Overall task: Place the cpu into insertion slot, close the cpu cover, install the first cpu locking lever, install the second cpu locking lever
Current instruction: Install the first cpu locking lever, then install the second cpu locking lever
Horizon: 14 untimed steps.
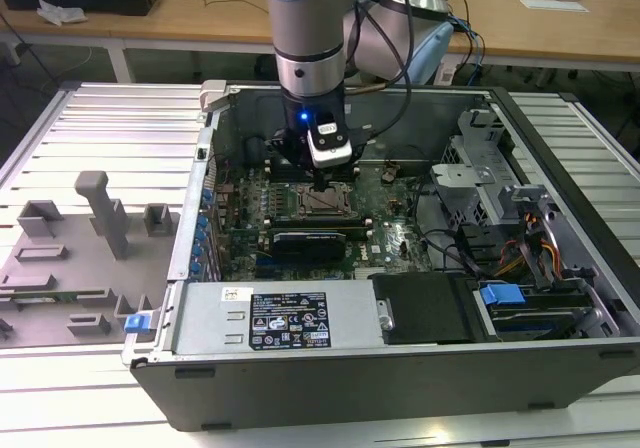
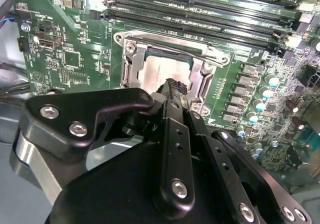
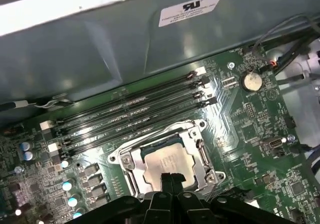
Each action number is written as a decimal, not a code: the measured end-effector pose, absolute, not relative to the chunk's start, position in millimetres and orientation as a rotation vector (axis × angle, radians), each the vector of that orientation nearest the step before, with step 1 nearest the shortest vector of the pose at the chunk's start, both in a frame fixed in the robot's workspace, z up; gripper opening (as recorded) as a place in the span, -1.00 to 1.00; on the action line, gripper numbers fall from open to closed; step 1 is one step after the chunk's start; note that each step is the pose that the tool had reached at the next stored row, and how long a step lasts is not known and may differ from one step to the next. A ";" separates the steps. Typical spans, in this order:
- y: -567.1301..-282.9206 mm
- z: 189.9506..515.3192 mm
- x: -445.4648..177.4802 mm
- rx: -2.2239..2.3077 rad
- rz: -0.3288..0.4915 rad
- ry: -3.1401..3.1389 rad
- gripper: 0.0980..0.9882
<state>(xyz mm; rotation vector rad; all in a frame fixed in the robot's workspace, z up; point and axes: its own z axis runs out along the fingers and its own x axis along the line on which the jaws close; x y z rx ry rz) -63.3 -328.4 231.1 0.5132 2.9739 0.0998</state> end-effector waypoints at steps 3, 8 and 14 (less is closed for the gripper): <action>-328.3 230.7 -61.8 0.438 0.104 2.987 -0.98; -328.4 230.2 -60.3 0.345 0.100 3.004 -0.98; -328.3 230.2 -60.3 0.344 0.100 3.004 -0.98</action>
